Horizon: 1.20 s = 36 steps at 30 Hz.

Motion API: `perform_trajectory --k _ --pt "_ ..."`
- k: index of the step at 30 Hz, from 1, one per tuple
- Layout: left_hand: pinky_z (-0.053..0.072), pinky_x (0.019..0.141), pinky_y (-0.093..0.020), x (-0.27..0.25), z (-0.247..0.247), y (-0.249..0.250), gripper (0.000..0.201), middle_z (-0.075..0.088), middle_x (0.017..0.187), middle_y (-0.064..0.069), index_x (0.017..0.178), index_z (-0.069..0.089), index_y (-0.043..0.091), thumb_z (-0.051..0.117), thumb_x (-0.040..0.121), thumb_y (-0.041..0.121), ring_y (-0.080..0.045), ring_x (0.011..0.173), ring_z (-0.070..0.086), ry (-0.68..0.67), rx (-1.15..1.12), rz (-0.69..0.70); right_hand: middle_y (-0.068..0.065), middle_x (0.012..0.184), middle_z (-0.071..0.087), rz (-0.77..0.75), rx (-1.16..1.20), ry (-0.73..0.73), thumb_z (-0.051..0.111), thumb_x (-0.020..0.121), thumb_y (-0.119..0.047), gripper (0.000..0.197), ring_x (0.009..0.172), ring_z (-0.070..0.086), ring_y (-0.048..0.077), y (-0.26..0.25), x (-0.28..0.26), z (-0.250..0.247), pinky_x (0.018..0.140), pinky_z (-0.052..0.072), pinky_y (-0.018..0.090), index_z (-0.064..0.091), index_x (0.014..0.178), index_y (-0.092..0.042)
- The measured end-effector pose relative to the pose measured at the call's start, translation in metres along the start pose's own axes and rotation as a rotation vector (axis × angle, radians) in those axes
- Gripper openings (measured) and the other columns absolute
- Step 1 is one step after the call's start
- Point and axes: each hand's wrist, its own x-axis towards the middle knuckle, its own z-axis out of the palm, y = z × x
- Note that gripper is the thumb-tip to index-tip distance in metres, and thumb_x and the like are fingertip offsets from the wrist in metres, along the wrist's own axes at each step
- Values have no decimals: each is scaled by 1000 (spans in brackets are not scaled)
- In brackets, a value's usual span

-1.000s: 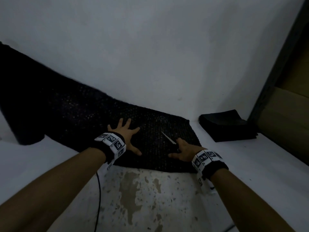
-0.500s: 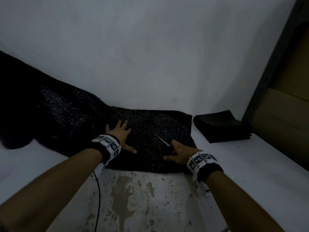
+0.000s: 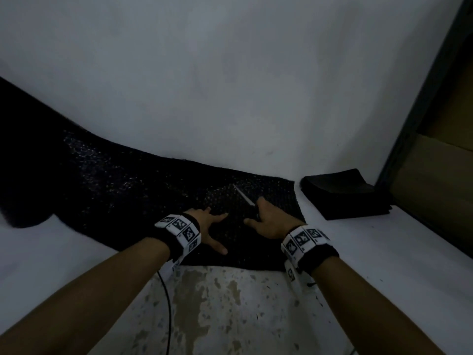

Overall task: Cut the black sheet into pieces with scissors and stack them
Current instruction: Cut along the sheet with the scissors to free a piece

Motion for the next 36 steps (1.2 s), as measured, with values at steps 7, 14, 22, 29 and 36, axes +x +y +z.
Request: perform_trajectory --k 7,14,22,29,36 --pt "25 119 -40 -13 3 2 116 9 166 -7 158 4 40 61 67 85 -31 148 23 48 -38 14 17 150 43 88 -104 -91 51 94 -62 84 132 49 32 -11 13 15 107 42 41 20 151 -9" --pt "35 115 -35 -30 7 6 106 35 158 3 154 28 39 73 65 75 -20 139 39 22 -138 171 19 141 51 107 67 -17 44 101 -55 63 124 54 34 -10 8 4 93 43 34 34 142 -8" --pt "46 106 -36 -31 6 14 98 44 150 0 152 36 36 82 68 59 -23 129 48 8 -212 140 15 102 67 81 307 284 45 102 -33 40 96 61 30 -11 -19 0 86 48 33 65 102 2" --pt "45 103 -31 -40 3 18 94 44 151 -1 152 37 34 80 72 59 -23 130 48 22 -186 150 -8 51 65 176 443 29 52 102 -21 22 54 55 14 -20 -49 -2 48 44 19 65 89 -8" --pt "55 92 -37 -47 -2 31 85 60 131 -7 138 56 16 80 70 61 -25 113 60 89 -30 122 9 76 60 324 882 -27 44 102 -33 32 56 51 16 -22 -76 9 52 39 26 63 93 -8"
